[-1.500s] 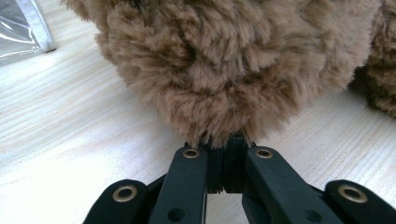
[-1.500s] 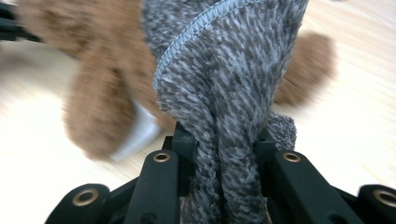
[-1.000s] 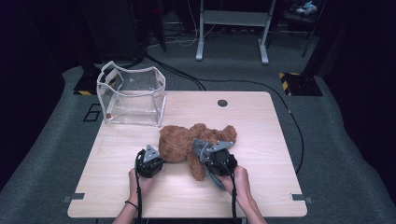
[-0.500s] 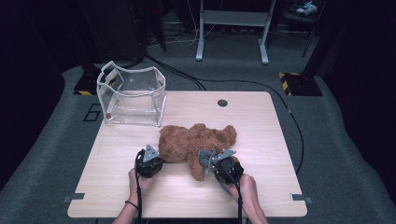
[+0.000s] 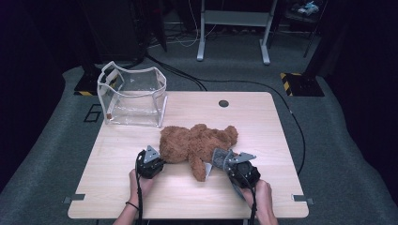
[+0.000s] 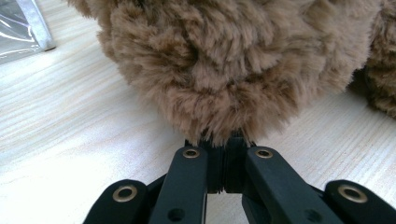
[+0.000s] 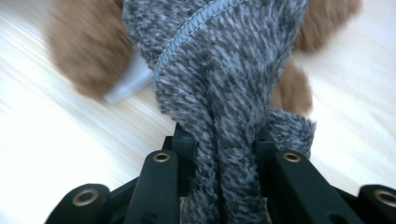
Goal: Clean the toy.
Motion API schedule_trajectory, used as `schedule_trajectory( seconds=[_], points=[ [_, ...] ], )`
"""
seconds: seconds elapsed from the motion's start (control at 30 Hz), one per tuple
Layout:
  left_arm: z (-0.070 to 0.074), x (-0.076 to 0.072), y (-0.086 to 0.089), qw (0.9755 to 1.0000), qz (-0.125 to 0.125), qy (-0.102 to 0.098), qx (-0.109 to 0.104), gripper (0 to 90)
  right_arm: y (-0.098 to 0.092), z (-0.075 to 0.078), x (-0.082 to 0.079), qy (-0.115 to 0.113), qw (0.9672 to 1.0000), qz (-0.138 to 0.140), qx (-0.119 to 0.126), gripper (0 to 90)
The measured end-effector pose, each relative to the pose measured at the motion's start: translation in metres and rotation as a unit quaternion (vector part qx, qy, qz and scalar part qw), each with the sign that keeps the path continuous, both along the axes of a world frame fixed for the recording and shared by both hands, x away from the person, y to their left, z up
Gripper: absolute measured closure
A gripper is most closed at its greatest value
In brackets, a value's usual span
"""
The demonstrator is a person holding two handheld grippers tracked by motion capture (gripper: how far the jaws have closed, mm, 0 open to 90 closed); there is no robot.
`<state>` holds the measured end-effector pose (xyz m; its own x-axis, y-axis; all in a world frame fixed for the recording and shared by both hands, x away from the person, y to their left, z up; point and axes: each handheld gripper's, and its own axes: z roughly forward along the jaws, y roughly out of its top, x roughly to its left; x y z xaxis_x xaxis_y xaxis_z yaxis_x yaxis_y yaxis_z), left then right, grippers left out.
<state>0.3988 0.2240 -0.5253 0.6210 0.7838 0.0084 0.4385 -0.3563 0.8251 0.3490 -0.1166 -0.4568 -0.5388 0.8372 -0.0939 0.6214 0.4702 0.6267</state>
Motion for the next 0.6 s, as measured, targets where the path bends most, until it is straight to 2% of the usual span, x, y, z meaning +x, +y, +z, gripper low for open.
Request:
schedule_trajectory(
  seconds=[0.07, 0.1, 0.13, 0.17, 0.2, 0.23, 0.3, 0.37, 0.4, 0.47, 0.5, 0.6],
  points=[
    [0.0, 0.0, 0.0, 1.0, -0.001, 0.0, -0.001, 89.0, 0.004, 0.004, -0.001, -0.007, 0.9999, 0.008, 0.007, 71.7],
    [0.0, 0.0, 0.0, 1.0, -0.001, 0.0, 0.0, 89.0, 0.018, 0.013, 0.0, -0.019, 0.9992, 0.029, 0.02, 71.7],
    [0.0, 0.0, 0.0, 1.0, 0.0, -0.001, -0.001, 89.0, 0.018, 0.013, 0.0, -0.019, 0.9992, 0.029, 0.02, 71.7],
    [0.0, 0.0, 0.0, 1.0, -0.001, -0.001, -0.001, 89.0, 0.032, 0.018, 0.002, -0.024, 0.9982, 0.044, 0.033, 71.7],
    [0.0, 0.0, 0.0, 1.0, -0.001, 0.0, -0.002, 89.0, 0.04, 0.021, 0.005, -0.026, 0.9974, 0.058, 0.036, 71.6],
    [0.0, 0.0, 0.0, 1.0, -0.001, 0.0, -0.002, 89.0, 0.04, 0.021, 0.005, -0.026, 0.9974, 0.058, 0.036, 71.6],
    [0.0, 0.0, 0.0, 1.0, 0.0, -0.002, -0.002, 89.0, 0.059, 0.024, 0.009, -0.023, 0.9959, 0.078, 0.039, 71.6],
    [0.0, 0.0, 0.0, 1.0, -0.001, -0.003, -0.004, 89.0, 0.08, 0.026, 0.013, -0.022, 0.9939, 0.104, 0.027, 71.4],
    [0.0, 0.0, 0.0, 1.0, -0.001, -0.004, -0.004, 89.0, 0.097, 0.025, 0.016, -0.023, 0.9923, 0.12, 0.02, 71.5],
    [-0.001, 0.0, 0.0, 1.0, -0.001, -0.006, -0.005, 89.0, 0.111, 0.022, 0.018, -0.018, 0.9915, 0.128, 0.014, 71.4],
    [-0.001, 0.0, 0.0, 1.0, 0.0, -0.007, -0.007, 89.0, 0.111, 0.022, 0.018, -0.018, 0.9915, 0.128, 0.014, 71.4],
    [-0.001, 0.0, 0.0, 1.0, -0.002, -0.006, -0.007, 89.0, 0.132, 0.016, 0.021, -0.002, 0.9914, 0.13, 0.016, 71.4]
  ],
)
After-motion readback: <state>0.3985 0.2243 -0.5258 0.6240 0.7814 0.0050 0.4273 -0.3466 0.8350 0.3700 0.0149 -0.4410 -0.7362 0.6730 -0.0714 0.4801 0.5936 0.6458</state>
